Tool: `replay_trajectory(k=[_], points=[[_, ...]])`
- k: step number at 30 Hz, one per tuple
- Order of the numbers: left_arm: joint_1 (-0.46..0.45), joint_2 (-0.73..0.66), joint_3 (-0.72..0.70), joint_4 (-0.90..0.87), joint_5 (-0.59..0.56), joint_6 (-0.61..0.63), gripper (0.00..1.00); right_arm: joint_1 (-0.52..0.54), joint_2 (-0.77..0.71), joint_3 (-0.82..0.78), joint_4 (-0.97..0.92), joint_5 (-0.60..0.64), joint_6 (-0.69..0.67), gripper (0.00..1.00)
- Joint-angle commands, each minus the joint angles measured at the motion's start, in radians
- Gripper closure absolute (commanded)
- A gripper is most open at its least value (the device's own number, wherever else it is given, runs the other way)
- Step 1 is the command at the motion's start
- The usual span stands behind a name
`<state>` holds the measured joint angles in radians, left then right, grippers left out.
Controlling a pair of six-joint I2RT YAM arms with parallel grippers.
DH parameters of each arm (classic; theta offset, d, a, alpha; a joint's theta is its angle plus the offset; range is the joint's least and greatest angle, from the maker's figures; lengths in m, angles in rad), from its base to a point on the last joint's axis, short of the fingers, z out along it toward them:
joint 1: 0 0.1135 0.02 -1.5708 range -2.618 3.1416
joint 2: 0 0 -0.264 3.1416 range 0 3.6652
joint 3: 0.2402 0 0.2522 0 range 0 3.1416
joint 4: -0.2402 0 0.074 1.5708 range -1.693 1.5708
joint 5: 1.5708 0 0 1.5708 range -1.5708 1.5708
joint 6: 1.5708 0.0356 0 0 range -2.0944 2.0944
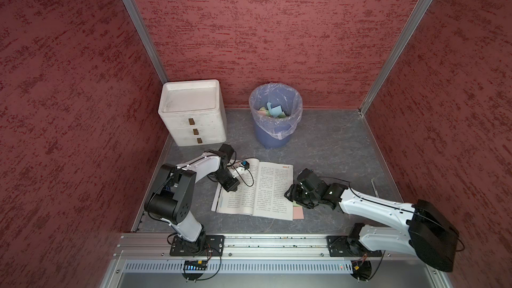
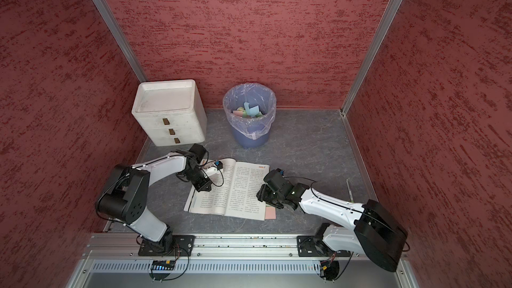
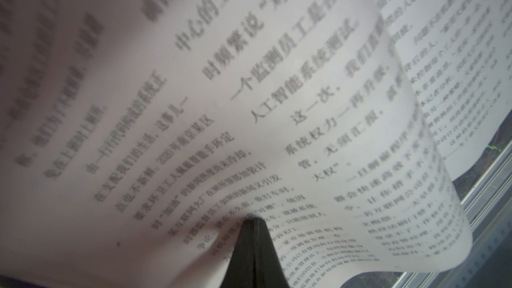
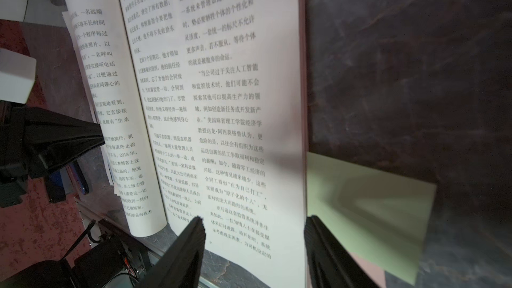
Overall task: Peel off the used sticky note
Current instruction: Turn the page of the book at the center of the board.
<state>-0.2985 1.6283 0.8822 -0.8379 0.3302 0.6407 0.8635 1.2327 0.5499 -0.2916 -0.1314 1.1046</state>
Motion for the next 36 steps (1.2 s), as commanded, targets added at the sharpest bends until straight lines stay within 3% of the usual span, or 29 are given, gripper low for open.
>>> replay_trajectory(k=[1,14,36], points=[[-0.01,-0.005,-0.008,0.005,-0.003,-0.005,1.0,0.009,0.022,-0.016,0.086,-0.008,0.022,0.38],[-0.011,-0.007,-0.008,0.005,0.001,-0.009,1.0,0.009,0.08,-0.054,0.167,-0.02,0.041,0.38],[-0.027,0.009,-0.009,0.013,0.003,-0.011,1.0,0.06,0.124,0.048,0.291,-0.133,-0.008,0.4]])
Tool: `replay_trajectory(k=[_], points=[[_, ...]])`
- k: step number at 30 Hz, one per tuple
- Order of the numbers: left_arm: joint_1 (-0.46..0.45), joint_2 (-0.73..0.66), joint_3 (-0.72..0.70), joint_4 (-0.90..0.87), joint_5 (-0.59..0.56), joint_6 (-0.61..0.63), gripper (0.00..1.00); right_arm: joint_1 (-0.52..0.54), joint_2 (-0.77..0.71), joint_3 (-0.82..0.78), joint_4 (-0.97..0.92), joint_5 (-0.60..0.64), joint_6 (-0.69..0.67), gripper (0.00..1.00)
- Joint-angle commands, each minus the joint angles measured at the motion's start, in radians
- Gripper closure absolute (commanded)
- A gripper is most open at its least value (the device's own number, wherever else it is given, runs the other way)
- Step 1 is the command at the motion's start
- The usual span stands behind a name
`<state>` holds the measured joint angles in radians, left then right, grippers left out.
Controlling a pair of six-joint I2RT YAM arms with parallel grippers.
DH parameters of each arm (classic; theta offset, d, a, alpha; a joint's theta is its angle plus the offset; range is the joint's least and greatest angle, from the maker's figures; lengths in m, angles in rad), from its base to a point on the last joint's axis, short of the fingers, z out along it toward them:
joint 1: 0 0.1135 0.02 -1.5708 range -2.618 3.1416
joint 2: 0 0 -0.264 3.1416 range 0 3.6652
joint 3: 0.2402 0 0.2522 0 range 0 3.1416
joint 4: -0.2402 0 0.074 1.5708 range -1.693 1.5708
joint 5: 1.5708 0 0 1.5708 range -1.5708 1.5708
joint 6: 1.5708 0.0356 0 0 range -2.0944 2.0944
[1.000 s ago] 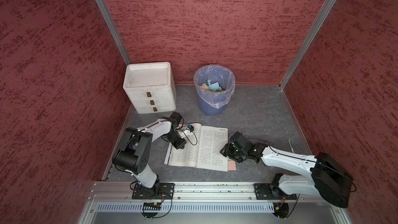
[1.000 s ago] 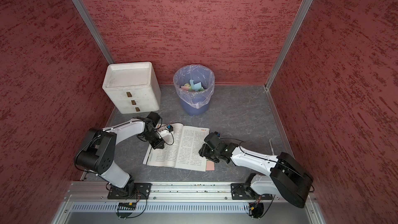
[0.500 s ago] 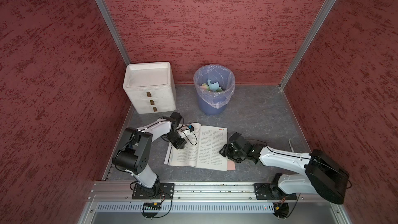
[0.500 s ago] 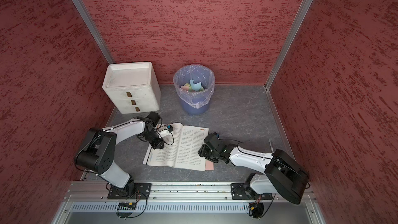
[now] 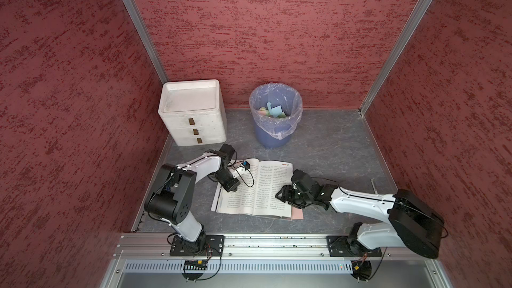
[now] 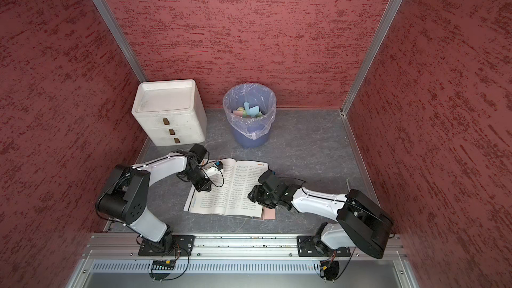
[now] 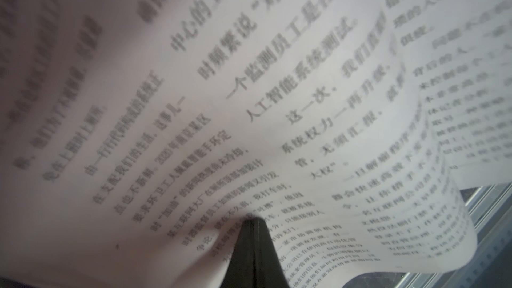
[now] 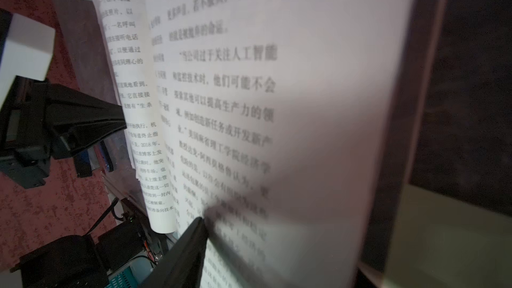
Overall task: Peel off the used sticky note
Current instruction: Turn the page of the book at the center of the board.
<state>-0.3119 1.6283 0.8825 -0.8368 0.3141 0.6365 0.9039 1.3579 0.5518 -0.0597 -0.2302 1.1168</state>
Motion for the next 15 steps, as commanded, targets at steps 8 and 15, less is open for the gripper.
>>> replay_trajectory(k=[8,15], points=[[-0.013,0.007,-0.01,0.015,0.016,-0.007,1.0,0.038,0.008,0.075,0.061,-0.042,-0.032,0.43],[-0.012,0.004,-0.009,0.017,0.02,-0.009,1.0,0.041,0.031,0.094,0.211,-0.109,-0.064,0.43]])
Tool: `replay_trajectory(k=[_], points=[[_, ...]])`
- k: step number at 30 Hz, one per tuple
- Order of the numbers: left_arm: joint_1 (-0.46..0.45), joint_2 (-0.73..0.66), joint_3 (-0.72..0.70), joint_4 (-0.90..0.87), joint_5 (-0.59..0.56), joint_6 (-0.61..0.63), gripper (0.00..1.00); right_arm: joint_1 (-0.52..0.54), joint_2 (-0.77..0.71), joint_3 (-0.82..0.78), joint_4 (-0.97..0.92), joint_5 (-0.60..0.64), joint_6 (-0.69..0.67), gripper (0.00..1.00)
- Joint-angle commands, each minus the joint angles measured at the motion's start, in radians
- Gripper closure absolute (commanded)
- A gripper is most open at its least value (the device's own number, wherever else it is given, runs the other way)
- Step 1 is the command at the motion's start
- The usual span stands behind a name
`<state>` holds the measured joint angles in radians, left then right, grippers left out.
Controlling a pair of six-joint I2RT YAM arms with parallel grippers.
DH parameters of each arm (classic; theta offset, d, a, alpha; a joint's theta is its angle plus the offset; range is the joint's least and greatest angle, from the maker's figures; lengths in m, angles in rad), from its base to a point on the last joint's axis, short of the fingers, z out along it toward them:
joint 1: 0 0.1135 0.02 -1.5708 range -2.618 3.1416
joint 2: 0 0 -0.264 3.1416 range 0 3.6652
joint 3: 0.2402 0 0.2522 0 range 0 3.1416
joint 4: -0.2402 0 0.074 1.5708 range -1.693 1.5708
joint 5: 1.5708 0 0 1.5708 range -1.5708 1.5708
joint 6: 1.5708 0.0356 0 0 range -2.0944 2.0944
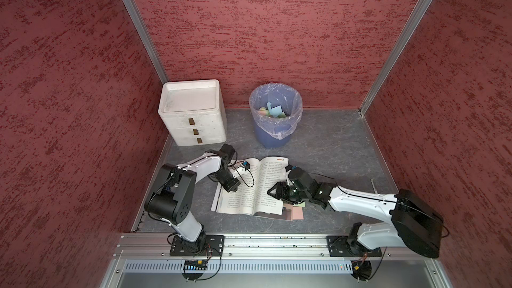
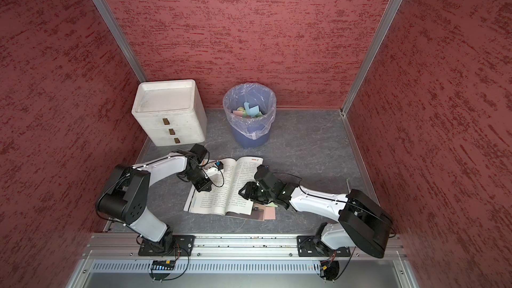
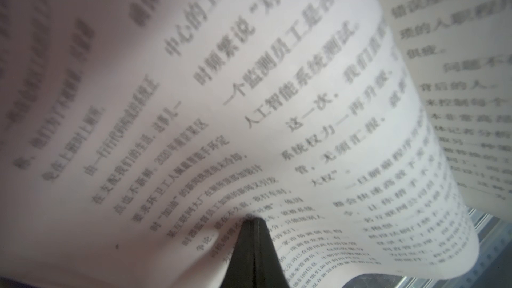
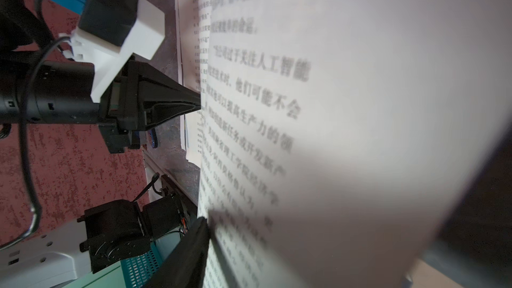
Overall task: Peel off the used sticky note
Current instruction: Turn the page of the book at the center of the board.
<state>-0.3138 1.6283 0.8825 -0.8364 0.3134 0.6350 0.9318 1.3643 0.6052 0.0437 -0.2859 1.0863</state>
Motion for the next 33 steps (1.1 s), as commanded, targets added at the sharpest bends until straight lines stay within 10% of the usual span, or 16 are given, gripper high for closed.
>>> replay_trajectory(k=[1,33], points=[[-0.009,0.004,-0.008,0.015,0.023,-0.007,1.0,0.014,0.037,0.052,0.135,-0.07,-0.041,0.43],[0.44,-0.151,0.242,-0.261,0.236,0.137,1.0,0.069,0.434,0.473,0.146,-0.267,-0.184,0.27]])
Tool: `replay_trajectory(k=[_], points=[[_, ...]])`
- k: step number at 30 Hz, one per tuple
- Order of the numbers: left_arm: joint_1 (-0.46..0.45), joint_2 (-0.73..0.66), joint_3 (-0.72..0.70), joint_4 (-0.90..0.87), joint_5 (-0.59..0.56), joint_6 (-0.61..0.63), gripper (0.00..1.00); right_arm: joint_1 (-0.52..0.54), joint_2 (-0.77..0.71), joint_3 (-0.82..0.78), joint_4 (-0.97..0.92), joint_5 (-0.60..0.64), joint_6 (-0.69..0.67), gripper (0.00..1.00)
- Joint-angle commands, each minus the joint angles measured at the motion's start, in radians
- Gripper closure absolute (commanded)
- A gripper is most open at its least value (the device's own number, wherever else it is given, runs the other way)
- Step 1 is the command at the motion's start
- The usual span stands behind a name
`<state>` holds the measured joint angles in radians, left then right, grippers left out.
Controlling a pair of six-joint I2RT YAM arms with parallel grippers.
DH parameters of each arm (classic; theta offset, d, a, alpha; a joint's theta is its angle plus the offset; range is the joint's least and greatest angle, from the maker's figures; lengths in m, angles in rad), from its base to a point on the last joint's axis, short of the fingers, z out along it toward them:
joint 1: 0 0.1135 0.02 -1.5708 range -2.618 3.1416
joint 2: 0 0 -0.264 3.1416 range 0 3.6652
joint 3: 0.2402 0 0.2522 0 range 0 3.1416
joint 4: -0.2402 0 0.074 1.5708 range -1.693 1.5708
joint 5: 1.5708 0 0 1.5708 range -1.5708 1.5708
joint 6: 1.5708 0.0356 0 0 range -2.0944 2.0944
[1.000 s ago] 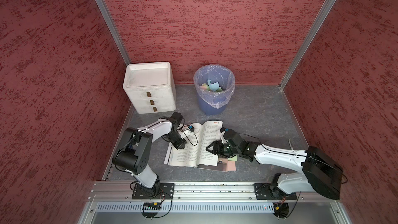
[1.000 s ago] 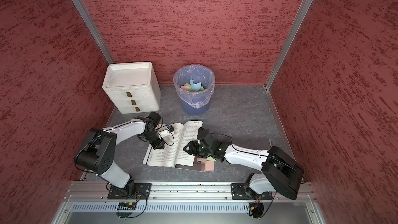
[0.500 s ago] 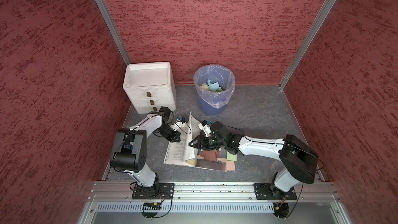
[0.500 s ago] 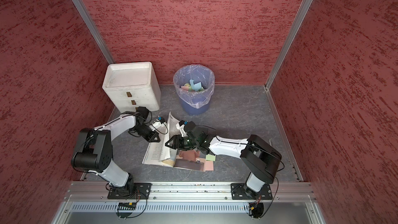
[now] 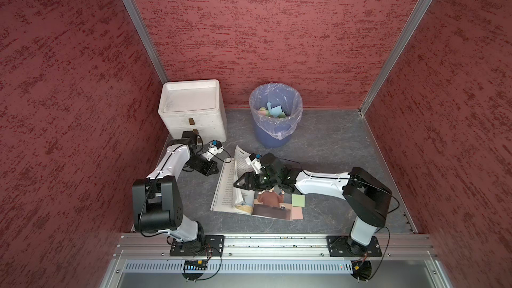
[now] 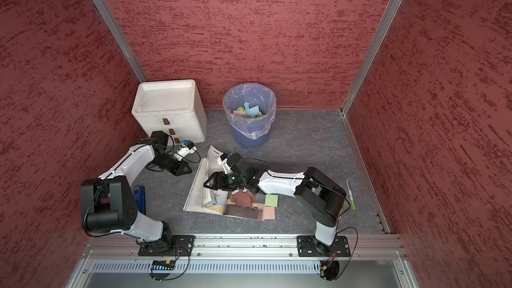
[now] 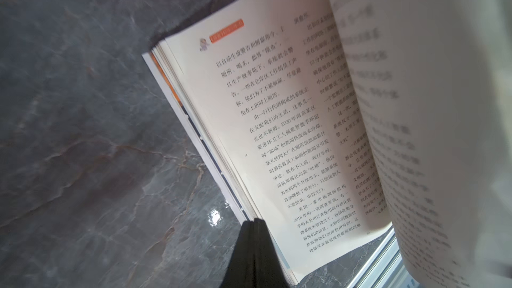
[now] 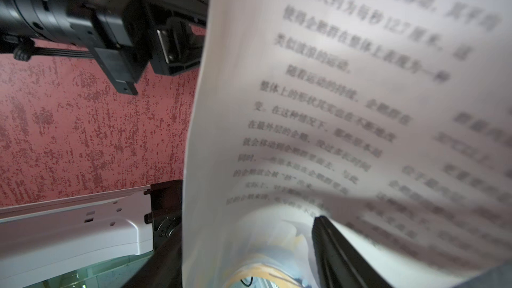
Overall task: Peel off the used sticky note
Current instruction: Turn the page of the book at the center of the board.
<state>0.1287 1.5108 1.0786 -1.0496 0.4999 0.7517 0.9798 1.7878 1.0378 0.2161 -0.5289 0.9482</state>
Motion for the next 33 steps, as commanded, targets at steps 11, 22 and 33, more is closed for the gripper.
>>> replay_trajectory(k=[11,22,33], points=[[-0.142,-0.077,0.138,-0.092,0.084,-0.065,1.0,0.026,0.042,0.025,0.089,-0.075,-0.005,0.18],[-0.324,-0.041,0.037,-0.009,0.015,-0.124,1.0,-0.024,-0.213,-0.198,-0.04,0.1,0.014,0.19],[-0.22,0.019,-0.108,0.067,-0.103,-0.038,1.0,-0.136,-0.817,-0.558,-0.546,0.365,0.083,0.19]])
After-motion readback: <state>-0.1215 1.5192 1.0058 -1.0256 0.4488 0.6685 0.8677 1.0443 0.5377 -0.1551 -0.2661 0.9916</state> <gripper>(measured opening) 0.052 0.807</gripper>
